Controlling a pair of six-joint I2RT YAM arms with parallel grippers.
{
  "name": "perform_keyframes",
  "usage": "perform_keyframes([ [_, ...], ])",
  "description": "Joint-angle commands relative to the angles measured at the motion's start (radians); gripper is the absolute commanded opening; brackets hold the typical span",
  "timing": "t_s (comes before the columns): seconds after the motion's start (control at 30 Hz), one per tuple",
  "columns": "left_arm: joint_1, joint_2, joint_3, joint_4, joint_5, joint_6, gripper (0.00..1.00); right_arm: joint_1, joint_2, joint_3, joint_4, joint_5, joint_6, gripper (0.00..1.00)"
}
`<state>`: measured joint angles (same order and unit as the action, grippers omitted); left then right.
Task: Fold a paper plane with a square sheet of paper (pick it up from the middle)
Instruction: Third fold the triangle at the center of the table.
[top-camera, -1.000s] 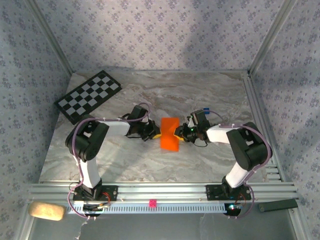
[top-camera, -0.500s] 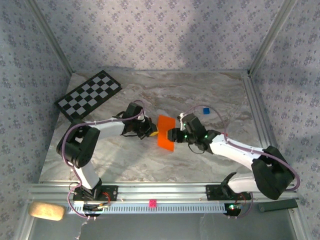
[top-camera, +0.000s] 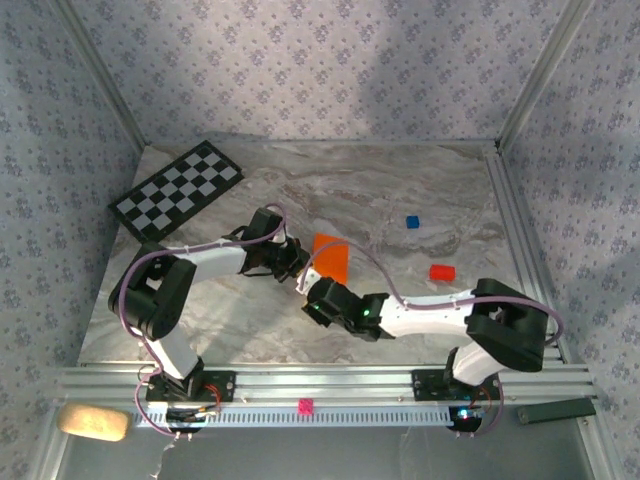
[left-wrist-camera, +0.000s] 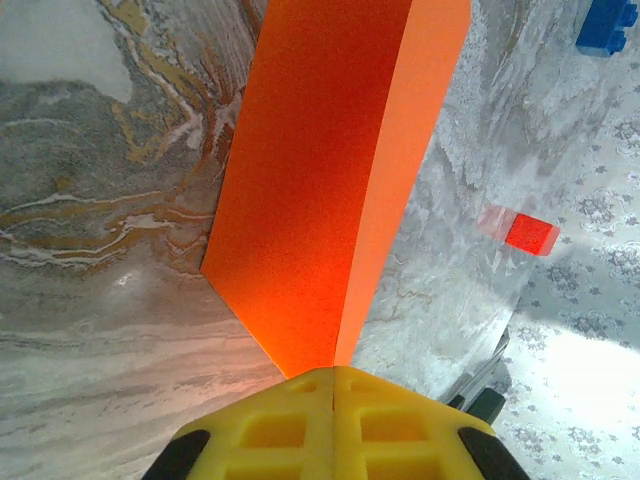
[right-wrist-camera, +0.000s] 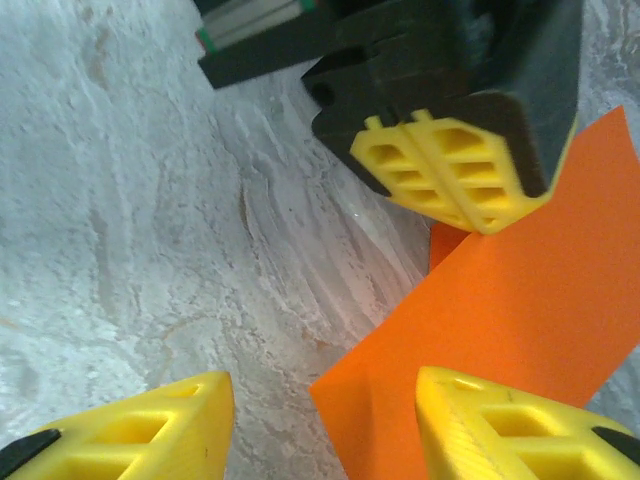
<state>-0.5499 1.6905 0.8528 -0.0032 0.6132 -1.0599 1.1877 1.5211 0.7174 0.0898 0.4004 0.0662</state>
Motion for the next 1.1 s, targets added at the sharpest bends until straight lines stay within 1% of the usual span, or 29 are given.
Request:
perform_keyframes([
  [0.0,0.004,-0.032,-0.017,-0.005,0.000,-0.008,0.06,0.026,0.046,0.044,0.009,0.195,-0.059,0.52],
  [0.07,0.004,-0.031,-0.017,-0.006,-0.002,-0.008,0.06,0.037,0.065,0.047,0.000,0.219,-0.069,0.52],
  [0.17,0.003,-0.030,-0.012,-0.007,-0.003,-0.008,0.06,0.048,0.074,0.046,-0.007,0.234,-0.066,0.48],
  [0.5,0.003,-0.032,-0.008,-0.018,-0.007,-0.006,0.06,0.049,0.065,0.037,-0.029,0.232,-0.018,0.29],
  [0.57,0.002,-0.034,-0.009,-0.019,-0.008,-0.006,0.06,0.049,0.064,0.037,-0.038,0.233,-0.010,0.24],
  [0.87,0.004,-0.035,-0.003,-0.026,-0.013,-0.001,0.06,0.047,0.055,0.036,-0.070,0.236,0.018,0.10],
  [0.93,0.004,-0.035,-0.002,-0.027,-0.015,0.000,0.07,0.047,0.057,0.036,-0.070,0.229,0.021,0.06],
  [1.03,0.003,-0.038,-0.003,-0.029,-0.018,0.001,0.09,0.044,0.057,0.039,-0.069,0.222,0.028,0.04],
  [1.07,0.003,-0.040,-0.003,-0.031,-0.019,0.002,0.11,0.043,0.056,0.038,-0.068,0.218,0.030,0.03],
])
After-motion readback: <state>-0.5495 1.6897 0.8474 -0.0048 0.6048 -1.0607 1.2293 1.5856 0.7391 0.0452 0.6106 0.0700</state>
